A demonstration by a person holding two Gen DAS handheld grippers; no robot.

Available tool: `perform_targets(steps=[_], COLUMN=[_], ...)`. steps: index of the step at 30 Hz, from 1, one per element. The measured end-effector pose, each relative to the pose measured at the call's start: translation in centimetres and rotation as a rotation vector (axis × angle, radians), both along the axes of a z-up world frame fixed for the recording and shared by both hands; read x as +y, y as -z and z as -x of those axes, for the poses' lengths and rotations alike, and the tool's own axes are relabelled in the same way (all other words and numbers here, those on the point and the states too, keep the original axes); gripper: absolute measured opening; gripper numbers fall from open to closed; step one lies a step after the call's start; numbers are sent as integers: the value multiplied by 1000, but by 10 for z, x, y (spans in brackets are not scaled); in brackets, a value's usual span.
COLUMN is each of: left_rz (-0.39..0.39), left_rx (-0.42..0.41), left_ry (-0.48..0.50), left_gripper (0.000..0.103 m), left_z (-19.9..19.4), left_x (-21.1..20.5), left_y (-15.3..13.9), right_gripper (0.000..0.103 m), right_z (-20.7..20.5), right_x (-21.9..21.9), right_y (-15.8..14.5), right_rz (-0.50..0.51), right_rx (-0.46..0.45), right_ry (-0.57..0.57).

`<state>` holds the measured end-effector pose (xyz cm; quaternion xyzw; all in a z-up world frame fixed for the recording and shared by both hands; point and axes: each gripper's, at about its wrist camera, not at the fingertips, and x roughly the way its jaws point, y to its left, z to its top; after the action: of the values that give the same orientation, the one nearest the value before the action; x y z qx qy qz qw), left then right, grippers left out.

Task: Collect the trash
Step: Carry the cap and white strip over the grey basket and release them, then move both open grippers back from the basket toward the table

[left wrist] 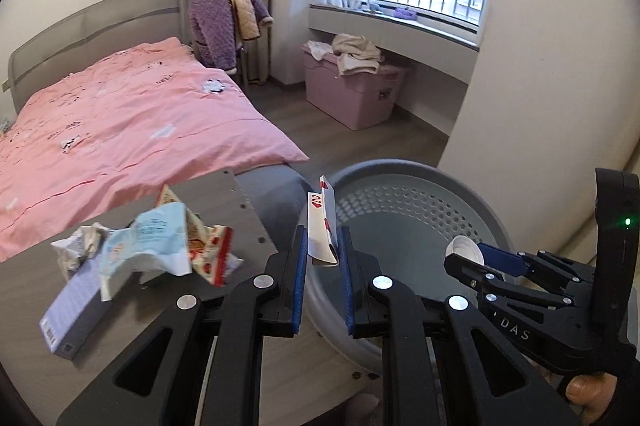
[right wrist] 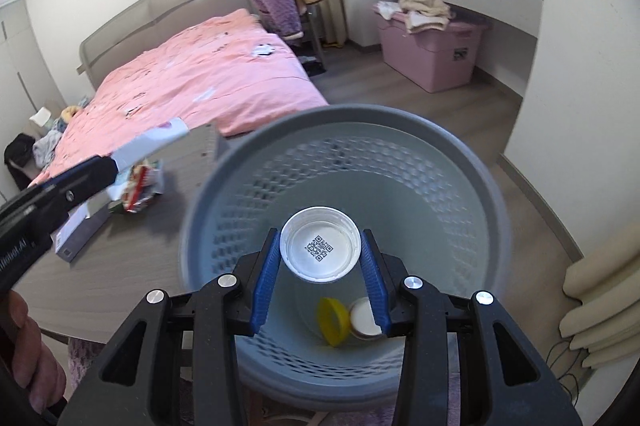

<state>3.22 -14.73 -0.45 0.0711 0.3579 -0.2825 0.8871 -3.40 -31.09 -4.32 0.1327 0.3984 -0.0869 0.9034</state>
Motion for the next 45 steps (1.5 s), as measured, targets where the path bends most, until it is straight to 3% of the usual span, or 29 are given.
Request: perform_targets(steps=[6, 10, 25, 26, 28, 30, 35, 45], left_rz=[-30, -52, -89, -90, -87, -80, -80, -73], left_rx=[86, 99, 137, 135, 129, 124, 114, 111], left_ry=[80, 109, 107, 103, 92, 81, 58, 30], left_gripper=[15, 15, 17, 18, 36, 42, 51, 57], left_z=[-3, -4, -17, -17, -17, -17, -17, -15], left_x=[-42, -61, -76, -75, -74, -71, -65, -54], left_y=[23, 32, 46, 46, 45, 43, 42, 40], right_gripper=[39, 40, 41, 45, 55, 58, 58, 58], right_z=[10, 13, 9, 9, 11, 13, 14, 17], right_x=[-35, -49, -62, -62, -61, -61, -61, -57], right_y=[7, 12, 19, 18, 16, 14, 13, 15], right_rz=[-2, -16, -52, -52, -46, -36, -34, -38], right_rx=[12, 13, 0, -2, -10, -22, -23, -13], right_ry=[28, 30, 13, 13, 15, 17, 17, 20])
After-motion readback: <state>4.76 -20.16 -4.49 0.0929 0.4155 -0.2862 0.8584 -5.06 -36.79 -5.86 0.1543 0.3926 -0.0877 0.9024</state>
